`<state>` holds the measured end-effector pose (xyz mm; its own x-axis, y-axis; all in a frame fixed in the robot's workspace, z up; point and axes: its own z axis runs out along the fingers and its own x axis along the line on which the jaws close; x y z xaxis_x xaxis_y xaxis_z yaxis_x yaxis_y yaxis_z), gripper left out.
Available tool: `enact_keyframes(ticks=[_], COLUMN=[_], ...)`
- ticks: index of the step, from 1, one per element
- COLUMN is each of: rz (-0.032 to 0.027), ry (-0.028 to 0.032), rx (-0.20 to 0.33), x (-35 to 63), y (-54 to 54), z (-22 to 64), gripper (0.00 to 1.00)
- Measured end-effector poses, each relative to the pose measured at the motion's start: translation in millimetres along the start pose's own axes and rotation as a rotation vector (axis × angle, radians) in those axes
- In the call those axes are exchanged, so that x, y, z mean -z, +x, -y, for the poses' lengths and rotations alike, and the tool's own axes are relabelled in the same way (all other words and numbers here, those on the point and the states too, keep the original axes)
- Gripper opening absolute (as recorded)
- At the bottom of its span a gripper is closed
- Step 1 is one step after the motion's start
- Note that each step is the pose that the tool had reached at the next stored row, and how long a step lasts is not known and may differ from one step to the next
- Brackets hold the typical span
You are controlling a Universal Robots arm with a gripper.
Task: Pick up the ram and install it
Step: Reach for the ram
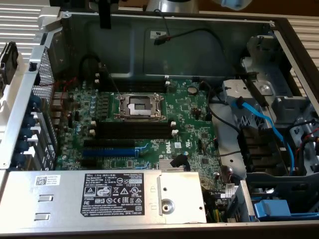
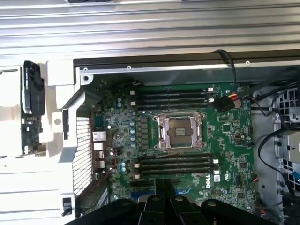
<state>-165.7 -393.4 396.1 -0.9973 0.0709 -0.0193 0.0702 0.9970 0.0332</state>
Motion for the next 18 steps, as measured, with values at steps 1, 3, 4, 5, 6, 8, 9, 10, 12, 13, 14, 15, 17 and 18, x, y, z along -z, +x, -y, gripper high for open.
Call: enact_keyframes(ticks=[1,3,4,5,6,8,9,10,12,13,14,15,17,18], rz=[-0.0002,-0.0003,-0.0002,-0.0002,-0.0003,-0.0002,-0.0003,-0.0005,-0.0028,-0.0040,-0.0051,-0.0089,-0.0247,-0.0324], ry=[0.0003,0.0010,0.0012,0.0013,0.0014,0.0014,0.0014,0.0014,0.0016,0.0017,0.0018,0.0021,0.0066,0.0097], rx=[0.000,0.000,0.000,0.000,0.000,0.000,0.000,0.000,0.000,0.000,0.000,0.000,0.000,0.000], x=[0.1,0.4,0.4,0.5,0.6,0.8,0.9,1.0,1.2,1.3,1.3,1.1,1.2,1.1], y=[4.4,13.7,18.2,22.8,27.3,36.4,40.9,45.3,54.4,58.9,68.1,76.4,80.4,82.9], z=[0.3,0.7,0.8,1.0,1.3,1.8,2.1,2.4,2.8,3.0,3.5,3.1,1.4,0.2], gripper=[0.10,0.10,0.10,0.10,0.10,0.10,0.10,0.10,0.10,0.10,0.10,0.10,0.10,0.10])
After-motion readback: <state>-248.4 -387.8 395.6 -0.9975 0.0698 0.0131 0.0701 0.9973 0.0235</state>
